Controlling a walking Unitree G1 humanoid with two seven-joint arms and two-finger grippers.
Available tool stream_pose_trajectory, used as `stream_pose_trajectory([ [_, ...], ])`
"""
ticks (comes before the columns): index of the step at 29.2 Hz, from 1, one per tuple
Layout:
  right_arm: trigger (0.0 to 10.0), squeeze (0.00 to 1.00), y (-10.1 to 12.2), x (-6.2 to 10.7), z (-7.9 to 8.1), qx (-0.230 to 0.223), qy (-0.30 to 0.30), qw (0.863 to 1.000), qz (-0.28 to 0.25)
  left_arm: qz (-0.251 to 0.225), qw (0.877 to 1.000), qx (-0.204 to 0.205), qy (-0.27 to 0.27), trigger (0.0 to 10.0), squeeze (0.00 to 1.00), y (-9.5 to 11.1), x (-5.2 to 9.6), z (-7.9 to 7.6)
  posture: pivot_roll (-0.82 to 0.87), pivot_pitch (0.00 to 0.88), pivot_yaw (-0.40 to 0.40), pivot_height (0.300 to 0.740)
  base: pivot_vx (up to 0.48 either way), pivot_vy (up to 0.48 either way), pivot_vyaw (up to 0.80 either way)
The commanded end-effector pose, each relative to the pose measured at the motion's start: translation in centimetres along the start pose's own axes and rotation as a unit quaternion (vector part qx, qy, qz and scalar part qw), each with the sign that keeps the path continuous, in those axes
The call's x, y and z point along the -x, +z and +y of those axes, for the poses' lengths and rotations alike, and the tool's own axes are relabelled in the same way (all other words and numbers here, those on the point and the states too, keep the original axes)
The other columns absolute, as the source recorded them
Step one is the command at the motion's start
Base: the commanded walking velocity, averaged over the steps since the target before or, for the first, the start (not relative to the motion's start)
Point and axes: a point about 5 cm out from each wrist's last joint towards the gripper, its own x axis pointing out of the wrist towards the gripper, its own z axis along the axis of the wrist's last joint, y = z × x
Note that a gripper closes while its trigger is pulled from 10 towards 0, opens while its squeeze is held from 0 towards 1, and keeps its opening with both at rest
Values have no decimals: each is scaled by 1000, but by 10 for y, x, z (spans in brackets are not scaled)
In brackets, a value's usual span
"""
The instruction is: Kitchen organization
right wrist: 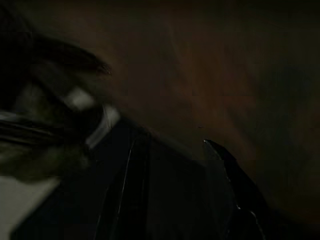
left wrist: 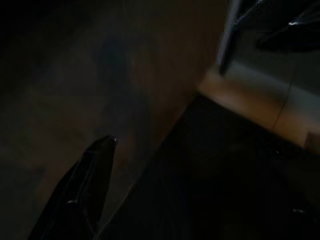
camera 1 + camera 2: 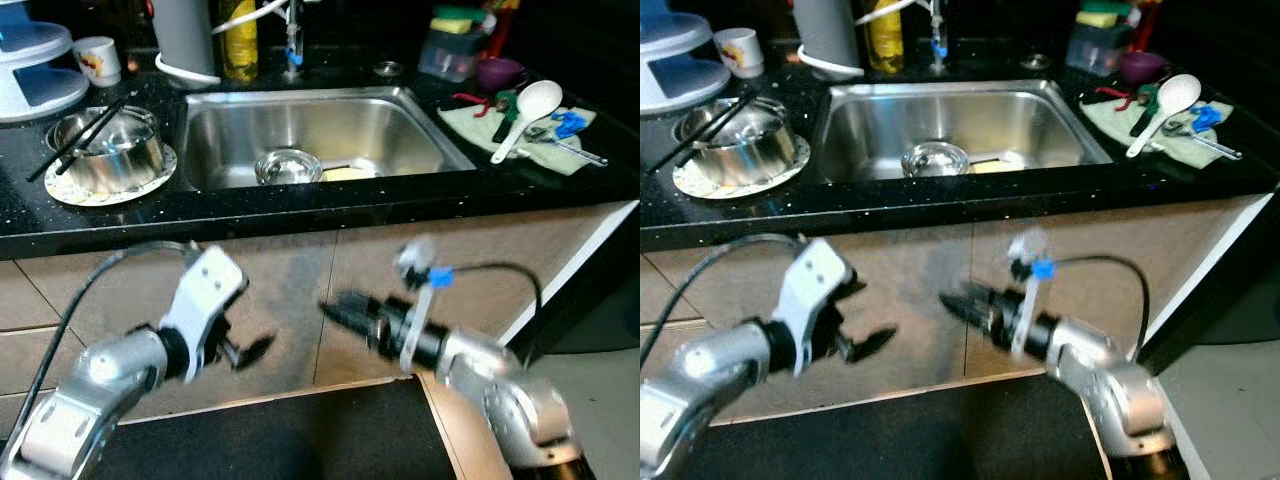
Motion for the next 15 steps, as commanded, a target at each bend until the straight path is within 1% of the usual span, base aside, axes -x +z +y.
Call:
stream_pose_trajectory([
  [1, 10000, 0, -41, 0, -22, -7, -108, 992, 65, 106, 993, 6, 53, 10000, 0, -44, -11, -7, 5, 190, -52, 740, 0, 0, 0],
  [2, 10000, 0, -41, 0, -22, -7, -108, 992, 65, 106, 993, 6, 53, 10000, 0, -44, -11, -7, 5, 190, -52, 740, 0, 0, 0],
  [3, 10000, 0, -58, 1, -31, -16, -160, 984, 82, 137, 987, 8, 81, 10000, 0, -60, -17, -12, 5, 190, -52, 740, 0, 0, 0],
  [4, 10000, 0, -58, 1, -31, -16, -160, 984, 82, 137, 987, 8, 81, 10000, 0, -60, -17, -12, 5, 190, -52, 740, 0, 0, 0],
  [5, 10000, 0, -79, 2, -40, -35, -226, 969, 88, 144, 984, 7, 102, 10000, 0, -78, -27, -21, 4, 185, -54, 740, 0, 0, 0],
  [6, 10000, 0, -99, 4, -44, -53, -277, 955, 94, 139, 983, 21, 120, 10000, 0, -91, -35, -29, 5, 178, -55, 740, 0, 0, 0],
  [7, 10000, 0, -99, 4, -44, -53, -277, 955, 94, 139, 983, 21, 120, 10000, 0, -91, -35, -29, 5, 178, -55, 740, 0, 0, 0],
  [8, 10000, 0, -117, 5, -45, -73, -313, 943, 91, 129, 978, 59, 153, 10000, 0, -107, -43, -32, 4, 171, -57, 740, 0, 0, 0],
  [9, 10000, 0, -132, 6, -43, -90, -342, 930, 95, 129, 970, 97, 182, 10000, 0, -122, -47, -35, -1, 167, -52, 740, 0, 0, 0],
  [10, 10000, 0, -144, 7, -40, -102, -358, 922, 106, 136, 961, 127, 204, 10000, 0, -134, -49, -37, -1, 167, -52, 740, 0, 0, 0],
  [11, 10000, 0, -153, 7, -37, -108, -362, 919, 116, 149, 952, 148, 220, 10000, 0, -146, -48, -38, -6, 162, -46, 740, 0, 0, 0],
  [12, 10000, 0, -157, 7, -35, -109, -362, 918, 122, 158, 948, 157, 227, 10000, 0, -152, -48, -38, -6, 162, -46, 740, 0, 0, 0],
  [13, 10000, 0, -157, 7, -35, -109, -362, 918, 122, 158, 948, 157, 227, 10000, 0, -152, -48, -38, -6, 162, -46, 740, 0, 0, 0],
  [14, 10000, 0, -168, 7, -28, -127, -358, 916, 132, 180, 934, 188, 243, 10000, 0, -166, -43, -39, -10, 154, -39, 740, 0, 0, 0],
  [15, 10000, 0, -168, 7, -28, -127, -358, 916, 132, 180, 934, 188, 243, 10000, 0, -166, -43, -39, -10, 154, -39, 740, 0, 0, 0],
])
